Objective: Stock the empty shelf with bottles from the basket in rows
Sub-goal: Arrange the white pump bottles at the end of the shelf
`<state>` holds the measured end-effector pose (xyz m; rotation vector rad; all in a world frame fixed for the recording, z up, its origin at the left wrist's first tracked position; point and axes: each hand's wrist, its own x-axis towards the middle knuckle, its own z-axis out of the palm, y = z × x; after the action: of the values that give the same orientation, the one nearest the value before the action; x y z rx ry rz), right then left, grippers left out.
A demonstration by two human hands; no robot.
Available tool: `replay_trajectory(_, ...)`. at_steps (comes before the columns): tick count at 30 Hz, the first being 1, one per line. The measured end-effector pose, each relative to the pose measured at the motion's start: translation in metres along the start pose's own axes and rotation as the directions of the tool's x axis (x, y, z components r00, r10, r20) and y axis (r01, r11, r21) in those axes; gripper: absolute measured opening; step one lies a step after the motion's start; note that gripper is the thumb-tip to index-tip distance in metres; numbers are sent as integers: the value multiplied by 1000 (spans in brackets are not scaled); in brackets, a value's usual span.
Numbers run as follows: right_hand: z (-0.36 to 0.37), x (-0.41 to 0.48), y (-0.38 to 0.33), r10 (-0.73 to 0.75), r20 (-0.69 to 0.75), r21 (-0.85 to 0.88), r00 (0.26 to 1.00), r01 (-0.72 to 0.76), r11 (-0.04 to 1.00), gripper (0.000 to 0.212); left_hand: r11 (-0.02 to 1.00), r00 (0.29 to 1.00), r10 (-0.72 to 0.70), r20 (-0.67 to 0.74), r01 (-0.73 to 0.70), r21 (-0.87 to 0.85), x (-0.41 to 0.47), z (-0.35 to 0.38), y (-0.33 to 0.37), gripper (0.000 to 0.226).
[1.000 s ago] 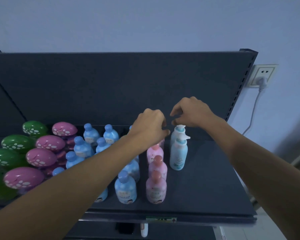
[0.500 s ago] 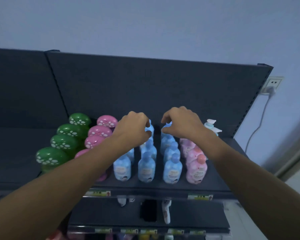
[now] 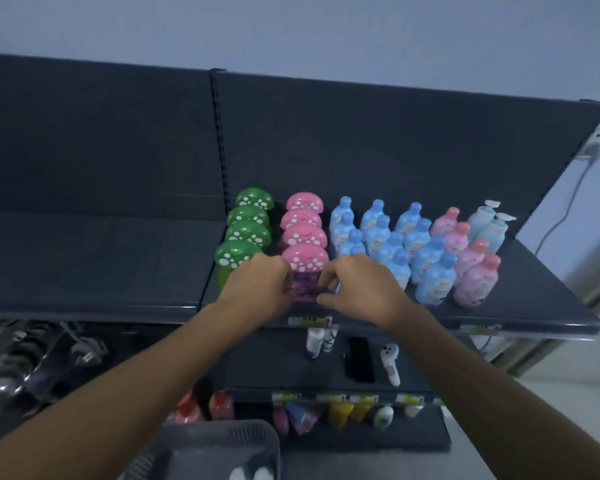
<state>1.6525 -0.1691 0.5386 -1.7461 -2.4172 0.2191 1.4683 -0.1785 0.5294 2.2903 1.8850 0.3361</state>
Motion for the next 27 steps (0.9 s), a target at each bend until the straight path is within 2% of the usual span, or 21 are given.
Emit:
replay_trajectory(5,53,-13,-26,-3,134,36,991,-2,999,22,997,993,-81,82,81,4,-33,40,-47,11)
replay_trajectory(13,148,-28,-45,35,283,87,958,-62,994,27,973,936,-216,279,231,-20,-71,134,-102,21)
replay_trajectory(18,219,-42,-48,69,397,59,915,-100,993,18,969,894,-227,386,249,-8,-98,203,-128,23)
replay_trajectory(23,291,-55,-51,74,499,69,864,-124,990,23,952,845,-249,474,304,-41,-124,268,-148,30)
replay_trajectory(27,345,-64,-54,72,557,51,827,-121,991,20,956,821,-238,519,293,-25,-141,317,-154,40)
